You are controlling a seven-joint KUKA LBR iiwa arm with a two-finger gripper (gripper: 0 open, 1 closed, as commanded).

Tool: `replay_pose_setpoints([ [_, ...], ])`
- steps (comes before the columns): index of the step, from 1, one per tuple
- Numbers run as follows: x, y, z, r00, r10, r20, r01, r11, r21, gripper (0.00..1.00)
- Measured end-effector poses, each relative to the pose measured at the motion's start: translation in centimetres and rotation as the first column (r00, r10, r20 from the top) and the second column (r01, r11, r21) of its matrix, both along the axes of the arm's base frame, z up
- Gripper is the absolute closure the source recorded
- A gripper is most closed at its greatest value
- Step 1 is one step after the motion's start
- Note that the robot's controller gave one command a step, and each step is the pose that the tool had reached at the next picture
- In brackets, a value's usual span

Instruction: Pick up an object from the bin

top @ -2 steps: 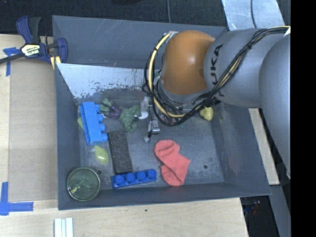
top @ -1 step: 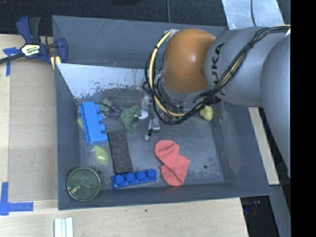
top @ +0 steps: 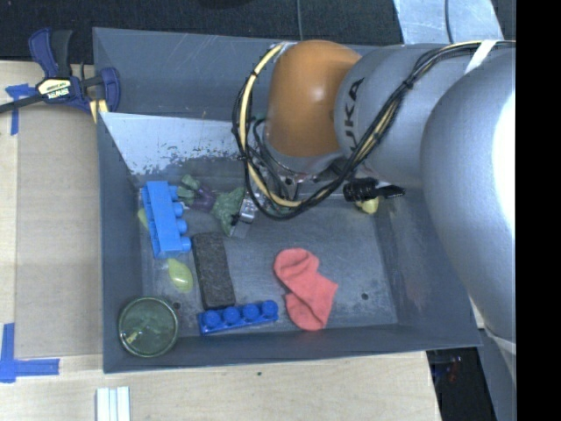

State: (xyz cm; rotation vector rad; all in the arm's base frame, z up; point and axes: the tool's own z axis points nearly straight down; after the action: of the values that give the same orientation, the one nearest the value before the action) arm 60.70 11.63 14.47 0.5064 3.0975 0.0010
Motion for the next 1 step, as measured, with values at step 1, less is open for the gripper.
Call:
replay_pose_setpoints([
  [1, 0.93, 0.74, -2.01, 1.000, -0.014, 0.002, 0.014, 1.000, 0.000, 0.00],
])
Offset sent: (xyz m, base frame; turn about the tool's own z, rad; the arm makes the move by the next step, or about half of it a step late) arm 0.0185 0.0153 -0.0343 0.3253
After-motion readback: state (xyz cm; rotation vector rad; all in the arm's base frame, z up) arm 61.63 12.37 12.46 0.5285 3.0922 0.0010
